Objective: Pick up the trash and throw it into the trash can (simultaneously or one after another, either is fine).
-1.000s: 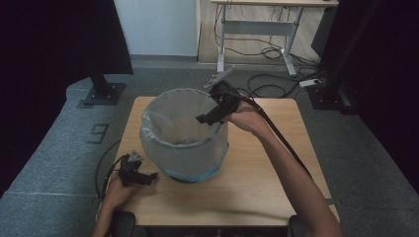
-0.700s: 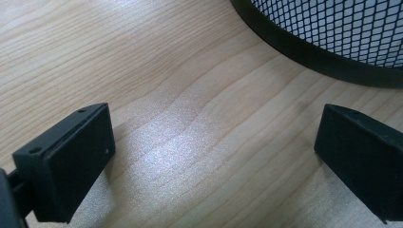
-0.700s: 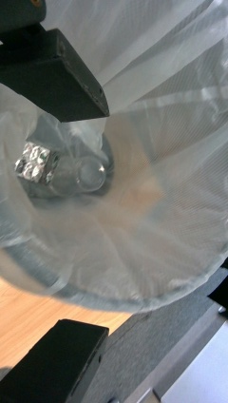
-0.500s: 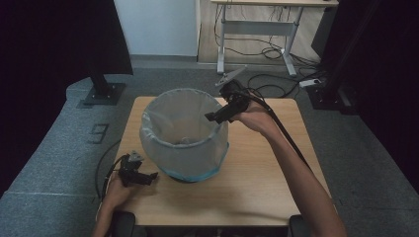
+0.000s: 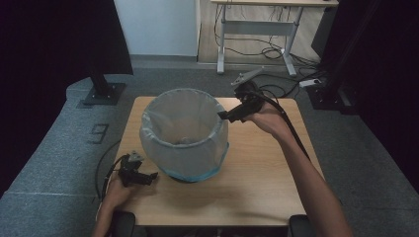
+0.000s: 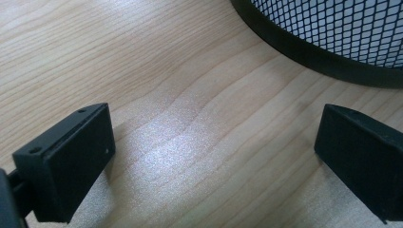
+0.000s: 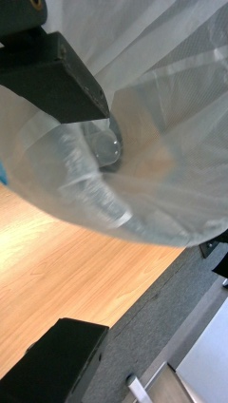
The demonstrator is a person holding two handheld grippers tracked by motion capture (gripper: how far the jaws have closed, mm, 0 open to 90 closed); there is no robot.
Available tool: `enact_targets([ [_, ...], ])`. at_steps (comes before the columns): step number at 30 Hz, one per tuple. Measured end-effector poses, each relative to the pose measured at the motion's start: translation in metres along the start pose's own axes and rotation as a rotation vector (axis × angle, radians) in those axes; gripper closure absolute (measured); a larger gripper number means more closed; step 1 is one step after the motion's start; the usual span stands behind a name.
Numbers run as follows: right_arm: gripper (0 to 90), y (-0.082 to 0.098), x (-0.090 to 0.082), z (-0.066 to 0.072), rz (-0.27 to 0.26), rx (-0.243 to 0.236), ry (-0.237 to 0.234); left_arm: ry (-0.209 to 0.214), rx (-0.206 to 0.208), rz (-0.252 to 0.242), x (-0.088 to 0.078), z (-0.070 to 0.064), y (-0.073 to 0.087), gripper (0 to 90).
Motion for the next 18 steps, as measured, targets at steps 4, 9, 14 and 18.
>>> enact_targets([
  [4, 0.6, 0.007, -0.006, -0.007, -0.001, 0.022, 0.019, 0.0, 0.0, 0.0, 0.0, 0.0, 0.0, 0.0],
  [9, 1.1, 0.015, -0.015, -0.014, -0.017, 0.039, 0.048, 0.0, 0.0, 0.0, 0.0, 0.0, 0.0, 0.0],
  [14, 1.3, 0.024, -0.02, -0.021, -0.015, 0.054, 0.07, 0.0, 0.0, 0.0, 0.0, 0.0, 0.0, 0.0],
  [18, 1.7, 0.032, -0.024, -0.028, -0.031, 0.081, 0.082, 0.0, 0.0, 0.0, 0.0, 0.0, 0.0, 0.0],
])
Point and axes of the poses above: each handheld gripper's, and its own axes: x roughly forward along the jaws, y roughly out of its underside, z roughly to its left, the point moved 2 cm from there along x, roughly forward along the jaws, and after that the axes turned 3 degrees about -y, right-handed, at the moved point
